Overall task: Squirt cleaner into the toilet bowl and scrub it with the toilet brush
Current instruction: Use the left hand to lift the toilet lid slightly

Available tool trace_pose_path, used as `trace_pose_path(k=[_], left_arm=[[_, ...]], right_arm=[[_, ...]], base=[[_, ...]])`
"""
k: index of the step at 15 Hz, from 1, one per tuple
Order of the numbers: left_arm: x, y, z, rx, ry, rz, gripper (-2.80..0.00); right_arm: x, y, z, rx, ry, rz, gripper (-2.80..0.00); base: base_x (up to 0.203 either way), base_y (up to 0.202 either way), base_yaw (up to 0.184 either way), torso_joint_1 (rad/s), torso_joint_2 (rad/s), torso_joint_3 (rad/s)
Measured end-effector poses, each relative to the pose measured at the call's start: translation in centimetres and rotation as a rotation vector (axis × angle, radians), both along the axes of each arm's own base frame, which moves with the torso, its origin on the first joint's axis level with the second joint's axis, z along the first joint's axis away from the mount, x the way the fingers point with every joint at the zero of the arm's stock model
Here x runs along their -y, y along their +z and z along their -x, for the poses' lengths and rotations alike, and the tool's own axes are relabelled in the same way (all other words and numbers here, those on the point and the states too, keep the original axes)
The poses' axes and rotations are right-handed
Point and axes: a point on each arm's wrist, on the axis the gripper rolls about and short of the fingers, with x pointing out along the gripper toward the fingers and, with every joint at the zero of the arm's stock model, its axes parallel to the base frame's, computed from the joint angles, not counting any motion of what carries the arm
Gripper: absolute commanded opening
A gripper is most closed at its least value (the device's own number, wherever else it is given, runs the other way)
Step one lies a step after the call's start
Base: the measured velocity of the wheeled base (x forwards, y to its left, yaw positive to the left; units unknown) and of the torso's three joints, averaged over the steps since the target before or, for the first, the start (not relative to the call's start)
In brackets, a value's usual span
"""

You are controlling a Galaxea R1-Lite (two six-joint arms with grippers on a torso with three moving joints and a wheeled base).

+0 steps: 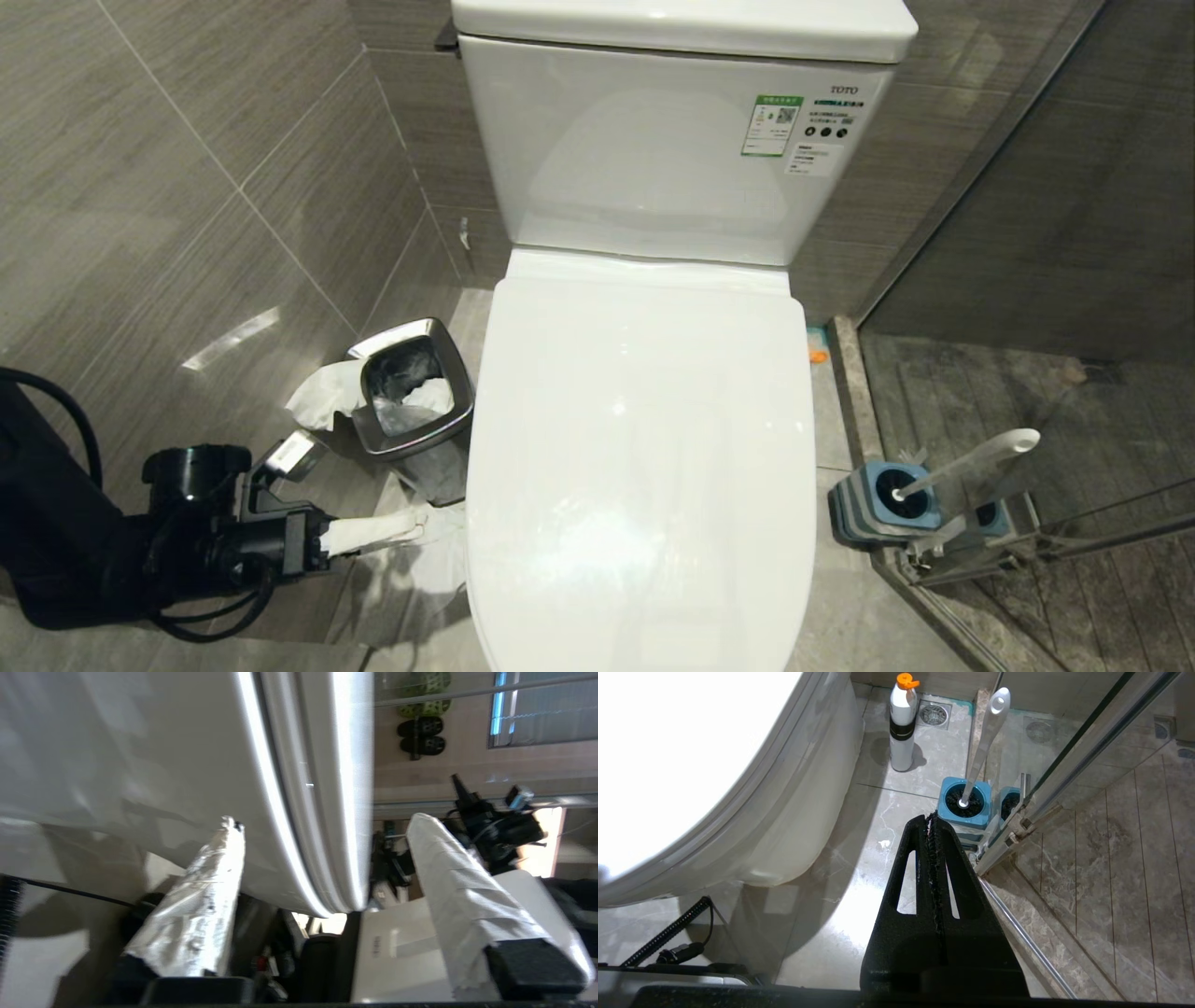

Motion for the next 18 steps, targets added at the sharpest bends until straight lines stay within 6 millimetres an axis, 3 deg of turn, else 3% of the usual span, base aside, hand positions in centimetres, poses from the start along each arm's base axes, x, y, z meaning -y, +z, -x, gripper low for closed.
trace_pose_path(k=[8, 18], left_arm=[[1.6, 0.6, 1.2, -0.007, -0.050, 0.000, 0.00], [3.5, -0.4, 1.6, 0.024, -0.113, -0.008, 0.00]], right_arm=[[0.0, 0.0, 0.0, 0.000, 0.000, 0.000, -2.80], [0.0, 0.0, 0.0, 0.000, 0.000, 0.000, -2.80]], base=[[0.000, 0.000, 0.000, 0.000, 0.00, 0.000], [0.000, 0.000, 0.000, 0.000, 0.00, 0.000]])
